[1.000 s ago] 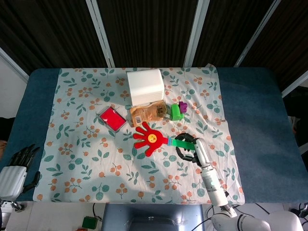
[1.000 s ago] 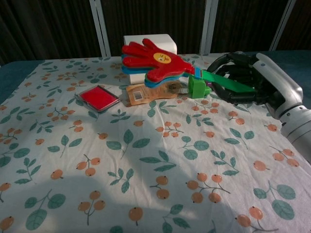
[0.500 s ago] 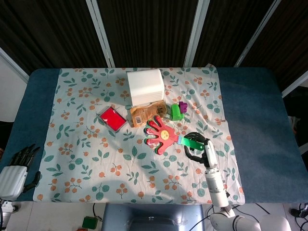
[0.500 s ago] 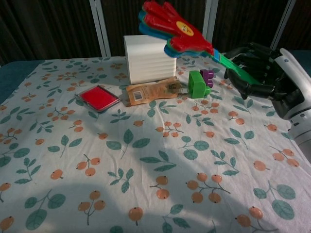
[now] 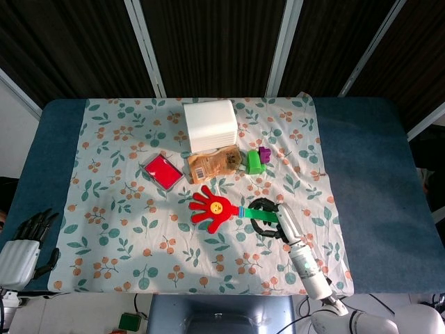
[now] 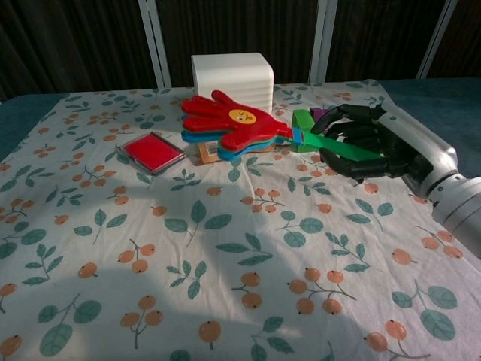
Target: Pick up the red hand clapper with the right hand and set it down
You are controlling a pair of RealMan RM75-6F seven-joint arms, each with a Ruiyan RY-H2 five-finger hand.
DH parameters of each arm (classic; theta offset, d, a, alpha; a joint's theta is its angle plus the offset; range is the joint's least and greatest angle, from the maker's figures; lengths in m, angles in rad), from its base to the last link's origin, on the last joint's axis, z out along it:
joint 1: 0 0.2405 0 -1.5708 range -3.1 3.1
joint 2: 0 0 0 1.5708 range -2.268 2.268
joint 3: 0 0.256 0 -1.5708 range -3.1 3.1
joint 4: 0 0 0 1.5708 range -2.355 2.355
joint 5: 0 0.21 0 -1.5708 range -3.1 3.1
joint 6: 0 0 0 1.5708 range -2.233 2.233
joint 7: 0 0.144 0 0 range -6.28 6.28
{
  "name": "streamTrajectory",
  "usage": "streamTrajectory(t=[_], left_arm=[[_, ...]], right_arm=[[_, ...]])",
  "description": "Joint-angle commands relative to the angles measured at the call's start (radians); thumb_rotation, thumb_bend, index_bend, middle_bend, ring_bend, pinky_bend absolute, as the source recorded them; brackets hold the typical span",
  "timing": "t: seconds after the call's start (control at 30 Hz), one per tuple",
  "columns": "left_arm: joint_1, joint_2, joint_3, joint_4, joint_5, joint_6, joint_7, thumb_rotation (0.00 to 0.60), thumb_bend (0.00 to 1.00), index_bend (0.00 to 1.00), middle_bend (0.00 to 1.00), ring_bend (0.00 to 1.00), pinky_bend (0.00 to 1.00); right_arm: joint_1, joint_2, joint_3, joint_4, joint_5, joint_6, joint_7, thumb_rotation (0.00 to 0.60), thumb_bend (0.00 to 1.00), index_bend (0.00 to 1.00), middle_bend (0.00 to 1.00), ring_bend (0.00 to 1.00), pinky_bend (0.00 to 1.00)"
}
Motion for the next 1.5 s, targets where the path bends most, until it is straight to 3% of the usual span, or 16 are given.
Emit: streamTrajectory(t=[0.03, 0.2, 0.33, 0.6, 0.77, 1.0, 1.33, 1.47, 1.5], left_arm=[[0.000, 0.002, 0.002, 0.000, 0.003, 0.000, -0.001, 0.600, 0.48, 0.00, 0.00, 0.02, 0.14], [-0.001, -0.003, -0.002, 0.001, -0.006, -0.002, 0.011, 0.600, 0.48, 0.00, 0.00, 0.02, 0.14], [-0.002, -0.005, -0.002, -0.002, -0.008, -0.006, 0.018, 0.600, 0.48, 0.00, 0.00, 0.02, 0.14], [-0.002, -0.005, -0.001, -0.003, -0.007, -0.005, 0.018, 0.600, 0.48, 0.00, 0.00, 0.02, 0.14], [0.000, -0.002, -0.001, -0.001, -0.005, -0.001, 0.010, 0.600, 0.48, 0.00, 0.00, 0.02, 0.14], [0.002, 0.000, 0.000, -0.001, -0.002, 0.004, 0.004, 0.600, 0.47, 0.00, 0.00, 0.02, 0.14], [0.001, 0.001, 0.001, -0.001, 0.000, 0.001, 0.003, 0.600, 0.47, 0.00, 0.00, 0.02, 0.14], [0.001, 0.001, 0.001, 0.000, 0.001, 0.002, 0.003, 0.600, 0.47, 0.00, 0.00, 0.02, 0.14], [0.001, 0.000, 0.001, 0.000, 0.001, 0.002, 0.003, 0.600, 0.47, 0.00, 0.00, 0.02, 0.14]], right_arm=[[-0.054, -0.042, 0.082, 0.008, -0.034, 0.268, 0.268, 0.600, 0.63, 0.95, 0.77, 0.79, 0.85], [-0.090, -0.047, 0.135, -0.038, -0.011, 0.367, 0.395, 0.600, 0.63, 0.95, 0.77, 0.79, 0.84], [-0.085, -0.046, 0.118, -0.023, -0.008, 0.330, 0.368, 0.600, 0.63, 0.95, 0.77, 0.79, 0.84], [-0.016, -0.038, 0.032, 0.078, -0.004, 0.096, 0.116, 0.600, 0.63, 0.97, 0.78, 0.80, 0.85], [0.009, 0.017, -0.001, 0.008, 0.042, -0.066, -0.054, 0.600, 0.63, 0.98, 0.78, 0.80, 0.85], [0.006, 0.029, 0.007, -0.047, 0.064, -0.082, -0.152, 0.600, 0.63, 0.98, 0.78, 0.80, 0.85], [0.059, -0.001, 0.004, 0.047, 0.112, -0.208, -0.439, 0.600, 0.63, 0.96, 0.78, 0.75, 0.78], [0.057, -0.011, -0.002, 0.068, 0.116, -0.210, -0.495, 0.600, 0.63, 0.86, 0.78, 0.70, 0.73], [0.056, -0.010, -0.003, 0.069, 0.118, -0.213, -0.498, 0.600, 0.63, 0.76, 0.76, 0.67, 0.70]])
